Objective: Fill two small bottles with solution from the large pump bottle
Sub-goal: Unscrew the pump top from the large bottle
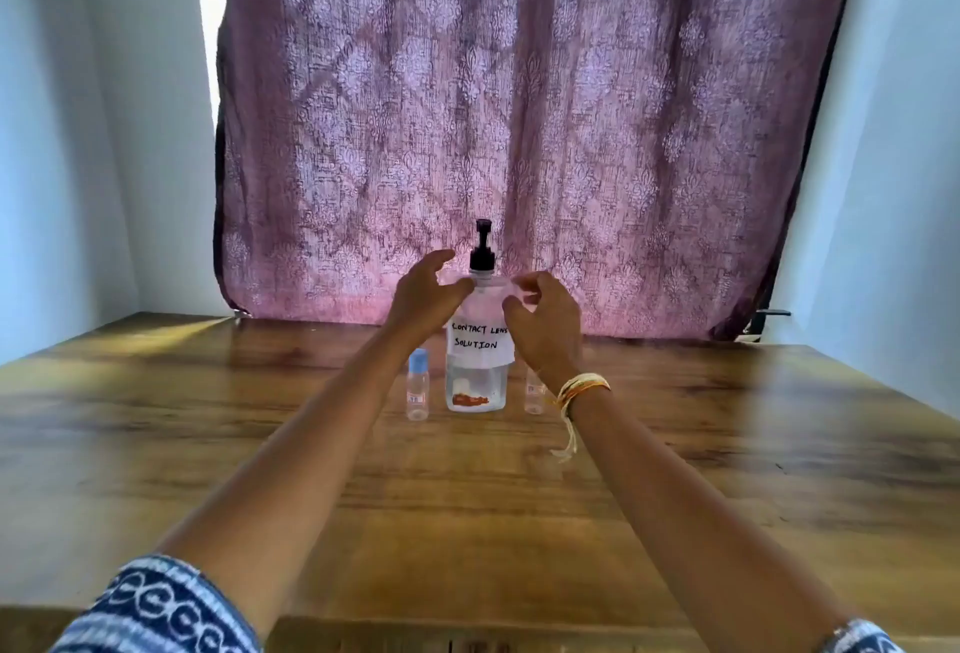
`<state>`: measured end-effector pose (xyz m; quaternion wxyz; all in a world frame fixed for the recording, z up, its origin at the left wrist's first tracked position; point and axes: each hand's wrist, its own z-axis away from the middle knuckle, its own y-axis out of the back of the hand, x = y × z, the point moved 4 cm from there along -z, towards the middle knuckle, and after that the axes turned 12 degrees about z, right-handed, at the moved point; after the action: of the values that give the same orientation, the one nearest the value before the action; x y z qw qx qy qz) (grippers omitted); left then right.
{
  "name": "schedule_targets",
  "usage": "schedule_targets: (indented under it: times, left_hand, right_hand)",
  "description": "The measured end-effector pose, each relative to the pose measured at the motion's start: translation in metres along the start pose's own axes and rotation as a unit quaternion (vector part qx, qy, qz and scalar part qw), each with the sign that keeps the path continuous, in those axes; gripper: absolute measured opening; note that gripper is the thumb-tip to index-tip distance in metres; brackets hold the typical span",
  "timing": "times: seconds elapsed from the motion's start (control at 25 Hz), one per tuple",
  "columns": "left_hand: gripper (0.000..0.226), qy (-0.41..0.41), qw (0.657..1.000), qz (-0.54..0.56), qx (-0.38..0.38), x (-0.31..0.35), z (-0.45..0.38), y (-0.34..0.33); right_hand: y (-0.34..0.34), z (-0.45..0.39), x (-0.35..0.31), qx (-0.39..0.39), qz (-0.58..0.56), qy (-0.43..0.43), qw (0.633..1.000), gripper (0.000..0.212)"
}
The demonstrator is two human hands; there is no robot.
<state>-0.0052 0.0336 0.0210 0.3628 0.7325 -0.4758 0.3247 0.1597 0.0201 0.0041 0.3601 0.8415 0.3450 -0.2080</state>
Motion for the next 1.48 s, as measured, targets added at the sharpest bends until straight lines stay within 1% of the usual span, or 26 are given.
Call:
schedule_targets:
  times: [0.08, 0.16, 0.24, 0.32, 0.4, 0.52, 0.6, 0.68, 0.8, 0.92, 1.12, 1.28, 1.48]
  left_hand:
    - [0.060, 0.036, 0.998, 0.055, -0.019, -0.010, -0.010, -0.007]
    - [0.057, 0.071, 0.989, 0.132, -0.021, -0.024, -0.013, -0.014]
    - [0.052, 0.092, 0.975, 0.201, -0.013, -0.038, -0.010, -0.023]
    - [0.047, 0.082, 0.967, 0.240, -0.006, -0.045, -0.011, -0.027]
    - [0.043, 0.068, 0.966, 0.248, -0.007, -0.047, -0.011, -0.029]
    - [0.031, 0.039, 0.964, 0.265, 0.002, -0.041, -0.004, -0.026]
    - [0.023, 0.025, 0.964, 0.264, -0.006, -0.037, 0.004, -0.023]
    - [0.016, 0.016, 0.964, 0.266, -0.021, -0.034, 0.010, -0.023]
    - [0.016, 0.005, 0.962, 0.271, -0.036, -0.026, 0.015, -0.024]
    - [0.013, -0.011, 0.967, 0.248, -0.060, -0.023, 0.015, -0.025]
    - [0.019, -0.018, 0.966, 0.248, -0.073, -0.022, 0.015, -0.025]
    - [0.030, -0.028, 0.967, 0.240, -0.085, -0.025, 0.014, -0.025]
    - [0.024, -0.031, 0.961, 0.251, -0.109, -0.023, 0.019, -0.025]
  right_hand:
    - [-0.014, -0.016, 0.002, -0.048, -0.051, -0.015, 0.997, 0.042]
    - [-0.028, -0.024, 0.010, -0.088, -0.099, -0.046, 0.990, 0.041]
    - [-0.039, -0.020, 0.020, -0.086, -0.136, -0.046, 0.986, 0.036]
    - [-0.045, -0.017, 0.026, -0.070, -0.153, -0.028, 0.985, 0.034]
    - [-0.046, -0.018, 0.032, -0.066, -0.168, -0.024, 0.983, 0.033]
    - [-0.043, -0.015, 0.032, -0.063, -0.178, 0.020, 0.982, 0.038]
    - [-0.038, -0.011, 0.032, -0.048, -0.167, 0.043, 0.984, 0.044]
    - [-0.030, -0.006, 0.028, -0.040, -0.162, 0.052, 0.985, 0.045]
    - [-0.021, -0.004, 0.029, -0.029, -0.169, 0.059, 0.983, 0.043]
    - [-0.019, -0.004, 0.032, -0.026, -0.179, 0.071, 0.981, 0.039]
    - [-0.017, -0.002, 0.032, -0.019, -0.197, 0.086, 0.977, 0.040]
    - [-0.013, -0.002, 0.027, -0.013, -0.200, 0.108, 0.974, 0.038]
    - [-0.011, -0.003, 0.027, -0.018, -0.212, 0.131, 0.968, 0.033]
